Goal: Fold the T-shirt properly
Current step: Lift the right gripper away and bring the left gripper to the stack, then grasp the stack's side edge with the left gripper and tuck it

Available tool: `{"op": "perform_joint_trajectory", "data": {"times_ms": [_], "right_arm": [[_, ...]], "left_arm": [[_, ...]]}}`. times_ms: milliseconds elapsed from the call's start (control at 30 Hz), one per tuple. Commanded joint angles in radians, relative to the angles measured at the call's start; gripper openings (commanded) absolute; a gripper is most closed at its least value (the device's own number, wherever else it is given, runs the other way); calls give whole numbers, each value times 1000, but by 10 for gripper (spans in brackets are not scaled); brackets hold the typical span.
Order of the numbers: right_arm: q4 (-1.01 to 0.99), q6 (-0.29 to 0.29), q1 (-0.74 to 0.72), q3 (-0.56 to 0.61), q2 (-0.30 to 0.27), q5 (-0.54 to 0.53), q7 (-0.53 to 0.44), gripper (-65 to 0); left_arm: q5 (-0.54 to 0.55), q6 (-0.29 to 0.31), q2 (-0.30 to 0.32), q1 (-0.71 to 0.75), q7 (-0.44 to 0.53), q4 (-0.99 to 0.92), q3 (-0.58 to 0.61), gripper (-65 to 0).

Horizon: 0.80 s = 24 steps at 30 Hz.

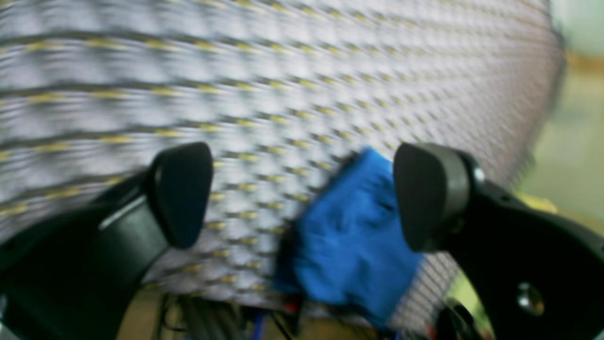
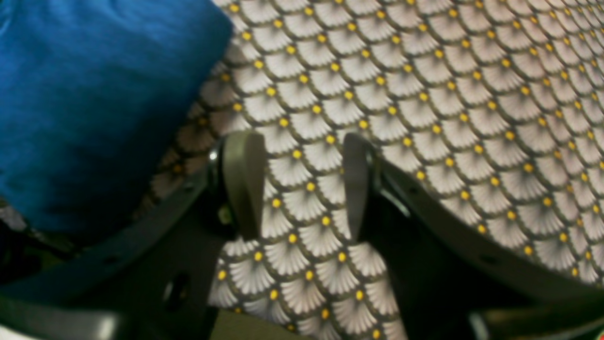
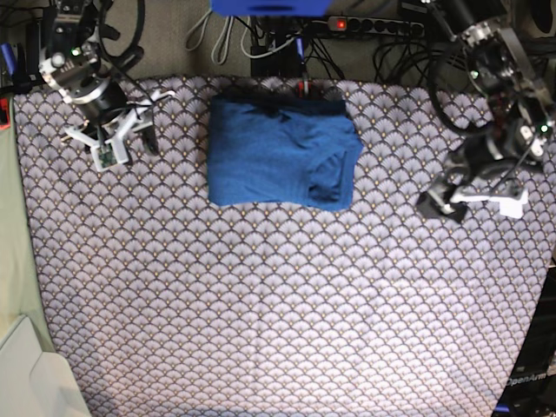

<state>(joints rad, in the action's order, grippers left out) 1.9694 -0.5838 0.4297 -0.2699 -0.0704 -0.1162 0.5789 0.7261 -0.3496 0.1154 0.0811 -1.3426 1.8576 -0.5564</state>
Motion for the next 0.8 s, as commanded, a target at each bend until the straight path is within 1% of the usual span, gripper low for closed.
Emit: {"op": "perform_joint_trajectory", "data": {"times_ms": [0,100,167,267,333,400,467,600,700,767], "right_arm": [[18,-12,-2,-1,-7,-13,-23,-370],[18,-12,-2,-1,-9,-12,-23,-371],[18,-12,-2,-1,-9,-12,-23,-371],[18,-12,-2,-1,-9,-12,-23,-371],[18,-12,-2,-1,-9,-12,-23,-371],[18,-12,-2,-1,-9,-10,-23,-371],[18,-12,-2,-1,-9,-10,-23,-371],[18,-12,-21,-1,-9,-10,-15,-371],[18,-12,-27,-1,-9,-10,29,-372],[18,-12,-48,-1,-9,-10,56,-372]], "left_arm": [[46,-13,-4,-11,-5,-20,25,-70],[42,-13,-1,-28,4,-95,121,-94],[23,-13,37,-45,12,-138,233,-116],[-24,-15,88,-59,91,-161,422,-126],[-64,-15,111,-65,150,-172,514,-126],[-99,-15,122,-65,185,-189,568,-126],[-122,-15,122,-68,200,-218,605,-126],[-122,-13,122,-96,213,-286,663,-126],[-121,-13,119,-96,263,-296,688,-126],[-121,-13,117,-109,279,-303,714,-126]]}}
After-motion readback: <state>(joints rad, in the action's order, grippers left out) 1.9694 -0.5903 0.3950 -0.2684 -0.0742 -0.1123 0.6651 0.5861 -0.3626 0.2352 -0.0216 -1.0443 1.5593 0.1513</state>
